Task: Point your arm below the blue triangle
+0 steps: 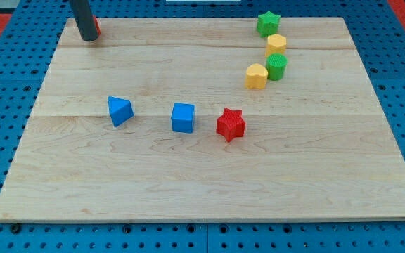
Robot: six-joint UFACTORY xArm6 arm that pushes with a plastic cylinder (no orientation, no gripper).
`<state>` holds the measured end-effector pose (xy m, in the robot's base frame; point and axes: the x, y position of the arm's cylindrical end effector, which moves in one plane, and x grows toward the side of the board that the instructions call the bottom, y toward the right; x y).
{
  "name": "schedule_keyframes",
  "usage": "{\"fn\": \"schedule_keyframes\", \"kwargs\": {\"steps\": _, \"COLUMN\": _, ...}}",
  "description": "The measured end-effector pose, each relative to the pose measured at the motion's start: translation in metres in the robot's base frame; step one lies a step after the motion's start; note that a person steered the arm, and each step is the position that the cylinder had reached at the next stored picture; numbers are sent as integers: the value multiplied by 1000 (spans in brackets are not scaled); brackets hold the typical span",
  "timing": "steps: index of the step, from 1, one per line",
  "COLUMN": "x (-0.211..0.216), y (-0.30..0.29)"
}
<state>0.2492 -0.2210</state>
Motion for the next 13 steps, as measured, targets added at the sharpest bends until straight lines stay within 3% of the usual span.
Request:
{"fn": "schedule_keyframes", "kwargs": {"steps": 2, "x": 0, "y": 1}}
{"fn": "schedule_keyframes", "kwargs": {"steps": 4, "x": 50, "y": 88}}
{"fn": "schedule_keyframes", "kwargs": {"steps": 5, "x": 55, "y": 96}}
{"fn": "schedule_keyframes", "kwargs": {"steps": 8, "x": 56, "y": 93}}
{"fn": "schedule_keyframes", "kwargs": {"steps": 11, "x": 101, "y": 117}}
{"fn": "schedule_keyframes", "kwargs": {"steps": 13, "x": 119, "y": 79}}
